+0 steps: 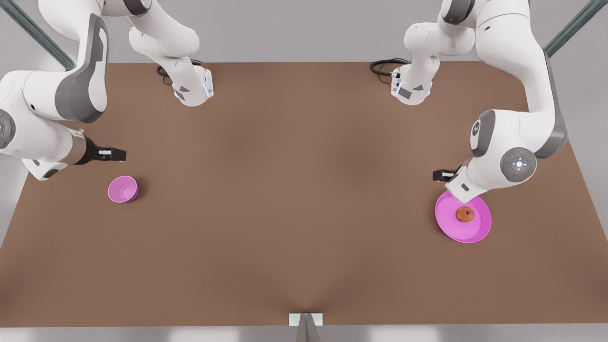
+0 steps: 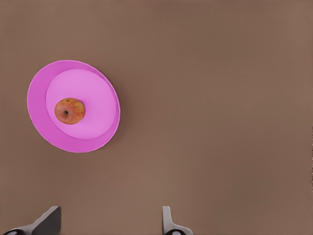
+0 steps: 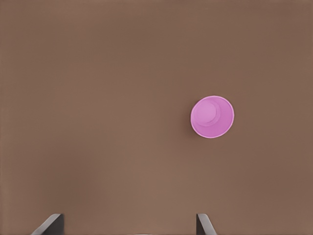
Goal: Use the left arm to pick up the apple from the plate, transfer it to the gripper of the right arm, and then use the right arm to place it into the bowl
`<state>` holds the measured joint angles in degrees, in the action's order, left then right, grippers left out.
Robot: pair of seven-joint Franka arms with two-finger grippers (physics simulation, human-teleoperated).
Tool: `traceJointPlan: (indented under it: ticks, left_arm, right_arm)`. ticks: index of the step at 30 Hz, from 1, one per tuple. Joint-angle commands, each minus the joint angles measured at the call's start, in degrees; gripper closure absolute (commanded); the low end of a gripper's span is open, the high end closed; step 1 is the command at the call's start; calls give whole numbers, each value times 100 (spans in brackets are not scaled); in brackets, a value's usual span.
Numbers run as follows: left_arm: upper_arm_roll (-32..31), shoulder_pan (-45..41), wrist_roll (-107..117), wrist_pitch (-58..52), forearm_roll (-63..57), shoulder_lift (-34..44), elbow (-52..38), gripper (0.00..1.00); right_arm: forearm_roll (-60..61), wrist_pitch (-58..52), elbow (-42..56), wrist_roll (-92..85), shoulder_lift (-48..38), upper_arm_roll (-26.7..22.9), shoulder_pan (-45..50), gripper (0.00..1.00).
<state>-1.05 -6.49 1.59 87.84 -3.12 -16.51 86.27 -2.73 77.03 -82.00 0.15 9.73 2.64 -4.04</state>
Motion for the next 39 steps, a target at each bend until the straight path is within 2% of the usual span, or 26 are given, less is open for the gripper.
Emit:
traceJointPlan:
  ticks: [1, 3, 5, 11, 14, 15, 39]
  left_arm:
    - [17, -18, -168, 489, 40, 8, -5, 0]
    - [17, 25, -159, 541, 40, -45, -22, 0]
    - [17, 649, -466, 646, 14, -1029, -743, 0]
    - [140, 1168, -1328, 2791, 22, -2322, -726, 0]
    - [157, 1273, -1319, 2879, 66, -2322, -550, 0]
    - [184, 1273, -1311, 3590, 58, -2155, 135, 0]
    - [315, 1484, -1293, 3899, 49, -2234, 1234, 0]
  right_arm:
    - [9, 436, -17, -130, -6, 8, 0, 0]
    - [80, 445, 18, -130, 11, 8, 0, 0]
    - [97, 453, 18, -130, 11, -1, 0, 0]
    - [71, 418, 35, -130, 3, -9, -18, 0]
    - [71, 410, 27, -130, 11, -9, -18, 0]
    - [53, 410, 18, -138, 11, -9, -44, 0]
    - [80, 383, 18, -156, 64, -1, -53, 0]
